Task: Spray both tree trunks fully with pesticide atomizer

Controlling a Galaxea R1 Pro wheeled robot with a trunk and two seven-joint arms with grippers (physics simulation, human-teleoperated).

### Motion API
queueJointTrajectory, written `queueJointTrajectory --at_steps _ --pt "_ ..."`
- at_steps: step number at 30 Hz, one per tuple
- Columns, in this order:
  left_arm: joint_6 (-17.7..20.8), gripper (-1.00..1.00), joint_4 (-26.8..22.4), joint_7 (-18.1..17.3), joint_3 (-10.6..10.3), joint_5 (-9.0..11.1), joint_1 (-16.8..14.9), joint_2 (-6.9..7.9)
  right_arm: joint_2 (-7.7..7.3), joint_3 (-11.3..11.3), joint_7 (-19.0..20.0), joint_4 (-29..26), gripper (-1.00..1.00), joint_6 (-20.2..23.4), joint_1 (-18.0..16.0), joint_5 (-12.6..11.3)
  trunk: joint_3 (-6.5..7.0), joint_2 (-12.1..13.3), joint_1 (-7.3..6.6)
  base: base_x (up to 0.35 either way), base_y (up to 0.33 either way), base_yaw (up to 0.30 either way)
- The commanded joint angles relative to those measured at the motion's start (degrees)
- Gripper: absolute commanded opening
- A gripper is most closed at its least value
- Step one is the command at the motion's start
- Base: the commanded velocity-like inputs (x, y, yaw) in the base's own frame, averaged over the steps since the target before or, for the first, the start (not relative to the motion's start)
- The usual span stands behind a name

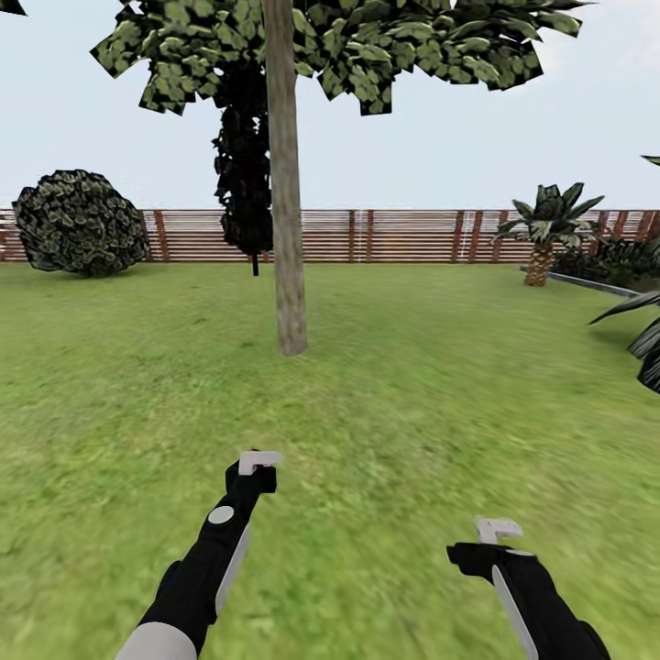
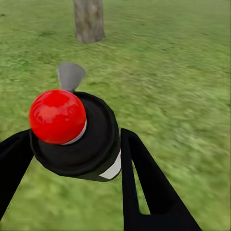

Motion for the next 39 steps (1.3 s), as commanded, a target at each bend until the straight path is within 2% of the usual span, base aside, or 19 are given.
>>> queueJointTrajectory --at_steps 1,12,26,39 --pt "0.0 -1.00 0.0 0.0 0.0 0.0 0.0 0.00 -0.01 0.0 0.0 0.0 1.00 0.0 0.0 0.0 -0.05 0.0 0.00 0.337 0.000 0.221" --pt "0.0 -1.00 0.0 0.0 0.0 0.0 0.0 0.05 -0.07 0.0 0.0 0.0 1.00 0.0 0.0 0.0 -0.61 0.0 0.00 0.337 0.058 0.165" --pt "0.0 -1.00 0.0 0.0 0.0 0.0 0.0 0.06 -0.07 0.0 0.0 0.0 1.00 0.0 0.0 -0.1 -0.65 0.0 0.00 0.337 0.088 0.009" --pt "0.0 -1.00 0.0 0.0 0.0 0.0 0.0 0.06 -0.07 -0.1 0.0 0.0 1.00 0.0 0.0 -0.1 -0.65 0.0 0.00 0.337 0.008 0.000"
